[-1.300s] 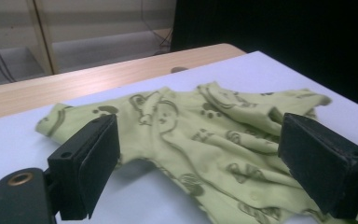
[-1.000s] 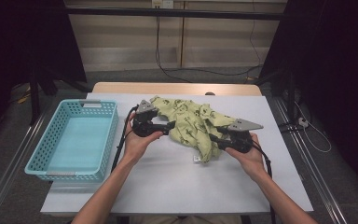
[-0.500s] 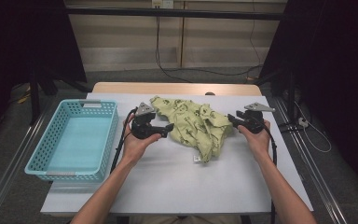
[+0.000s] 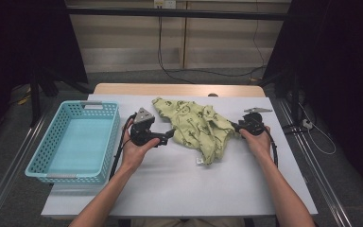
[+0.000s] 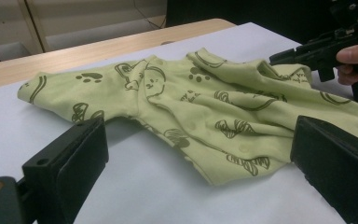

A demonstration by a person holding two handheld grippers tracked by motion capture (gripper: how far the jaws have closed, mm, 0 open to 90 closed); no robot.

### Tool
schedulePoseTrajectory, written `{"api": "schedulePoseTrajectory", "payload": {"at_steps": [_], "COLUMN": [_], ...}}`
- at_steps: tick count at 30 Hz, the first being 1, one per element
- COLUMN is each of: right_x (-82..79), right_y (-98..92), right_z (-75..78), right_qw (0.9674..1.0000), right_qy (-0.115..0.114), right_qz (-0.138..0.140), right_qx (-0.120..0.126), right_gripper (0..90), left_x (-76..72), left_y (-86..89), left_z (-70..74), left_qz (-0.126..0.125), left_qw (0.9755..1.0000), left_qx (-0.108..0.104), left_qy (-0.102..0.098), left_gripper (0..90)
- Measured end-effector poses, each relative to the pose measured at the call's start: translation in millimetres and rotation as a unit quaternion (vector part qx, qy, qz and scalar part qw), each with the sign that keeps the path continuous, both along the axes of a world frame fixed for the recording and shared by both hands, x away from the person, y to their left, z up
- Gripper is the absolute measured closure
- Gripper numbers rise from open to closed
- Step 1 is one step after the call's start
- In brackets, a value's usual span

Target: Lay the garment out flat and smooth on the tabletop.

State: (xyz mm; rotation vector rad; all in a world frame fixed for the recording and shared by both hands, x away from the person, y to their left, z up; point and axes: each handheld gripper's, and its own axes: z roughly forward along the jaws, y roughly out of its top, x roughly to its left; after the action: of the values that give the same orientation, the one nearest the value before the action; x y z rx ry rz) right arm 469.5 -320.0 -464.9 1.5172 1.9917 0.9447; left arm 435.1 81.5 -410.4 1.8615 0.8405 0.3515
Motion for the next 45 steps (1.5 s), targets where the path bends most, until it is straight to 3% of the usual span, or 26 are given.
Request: {"api": "schedulePoseTrajectory", "payload": {"at_steps": [1,3,6,7,8,11,13,14,15,18,24,28,29,30,31,32,33,34,35,37,41,44,45], "right_x": [-0.1,-0.6,-0.9,-0.7,-0.7,2.1,6.7,9.1,11.2,17.9,31.9,36.7,37.9,39.8,41.7,42.8,43.6,44.3,44.9,45.4,41.3,32.1,27.5], "right_y": [0.5,0.0,0.7,1.2,1.3,-4.6,-7.7,-9.6,-11.5,-19.4,-43.9,-60.2,-63.8,-67.3,-71.0,-73.5,-75.8,-77.1,-78.8,-80.1,-81.0,-73.6,-70.0], "right_z": [0.1,0.7,1.9,3.0,5.2,18.1,29.6,35.3,40.9,54.2,62.4,65.1,64.0,63.2,62.8,62.9,63.1,62.6,61.2,55.9,52.4,58.6,61.3], "right_qw": [1.0000,0.9999,0.9999,0.9999,0.9998,0.9983,0.9973,0.9960,0.9954,0.9925,0.9895,0.9856,0.9852,0.9861,0.9854,0.9850,0.9843,0.9837,0.9840,0.9854,0.9839,0.9837,0.9846], "right_qy": [-0.001,0.002,-0.002,-0.008,-0.017,-0.056,-0.071,-0.087,-0.092,-0.116,-0.123,-0.136,-0.133,-0.123,-0.125,-0.126,-0.128,-0.130,-0.131,-0.121,-0.125,-0.143,-0.147], "right_qz": [0.005,0.010,0.012,0.011,0.008,-0.008,-0.017,-0.019,-0.025,-0.035,-0.071,-0.095,-0.101,-0.102,-0.105,-0.109,-0.114,-0.117,-0.113,-0.114,-0.123,-0.106,-0.094], "right_qx": [-0.003,0.001,-0.004,-0.008,-0.003,0.012,0.008,0.001,-0.001,-0.011,-0.025,-0.035,-0.038,-0.044,-0.048,-0.044,-0.042,-0.042,-0.043,-0.037,-0.032,-0.023,-0.014], "right_gripper": [62.8,78.4,85.7,86.0,86.1,86.2,86.3,86.3,86.3,86.3,86.3,86.4,86.4,86.4,86.3,86.3,86.1,85.7,84.6,76.5,57.1,47.6,46.8], "left_x": [0.0,0.3,0.2,1.6,0.3,2.2,3.0,4.0,2.3,1.9,3.4,4.9,5.3,4.3,5.3,3.8,3.7,3.6,4.5,3.2,3.0,2.1,2.6], "left_y": [-0.3,-0.8,-0.3,3.7,0.7,1.2,-0.4,2.9,-0.7,1.1,3.6,2.5,3.5,1.7,3.7,0.1,-0.4,-0.5,2.4,0.2,3.6,6.1,9.9], "left_z": [-0.4,-0.8,-0.5,0.9,-0.1,-0.3,-0.8,0.3,-0.7,0.7,0.3,-2.4,-2.5,-3.0,-2.5,-3.9,-3.9,-3.7,-2.7,-3.4,-1.5,1.1,3.2], "left_qz": [0.000,0.001,0.000,-0.013,0.000,0.004,0.007,-0.008,0.003,0.004,0.006,0.005,-0.001,0.004,-0.009,0.000,0.000,0.000,-0.011,-0.001,0.002,0.005,-0.005], "left_qw": [1.0000,1.0000,1.0000,0.9994,1.0000,1.0000,1.0000,0.9996,1.0000,1.0000,1.0000,1.0000,0.9999,1.0000,0.9995,1.0000,1.0000,1.0000,0.9996,1.0000,1.0000,1.0000,0.9996], "left_qx": [0.000,0.003,0.004,0.032,0.003,-0.006,-0.004,0.024,0.000,-0.001,0.000,-0.001,0.011,0.005,0.030,0.004,0.004,0.004,0.025,0.003,0.005,-0.002,0.026], "left_qy": [-0.001,-0.002,-0.001,-0.006,-0.002,-0.004,-0.005,-0.008,-0.005,-0.008,-0.006,-0.005,-0.004,0.001,-0.004,-0.001,-0.001,-0.001,-0.005,0.000,0.001,-0.001,-0.006], "left_gripper": [4.4,4.5,4.8,4.7,4.8,5.0,5.7,5.7,5.7,5.7,5.7,5.7,5.7,5.7,5.7,5.7,5.7,5.7,5.7,5.7,5.7,5.7,5.7]}}
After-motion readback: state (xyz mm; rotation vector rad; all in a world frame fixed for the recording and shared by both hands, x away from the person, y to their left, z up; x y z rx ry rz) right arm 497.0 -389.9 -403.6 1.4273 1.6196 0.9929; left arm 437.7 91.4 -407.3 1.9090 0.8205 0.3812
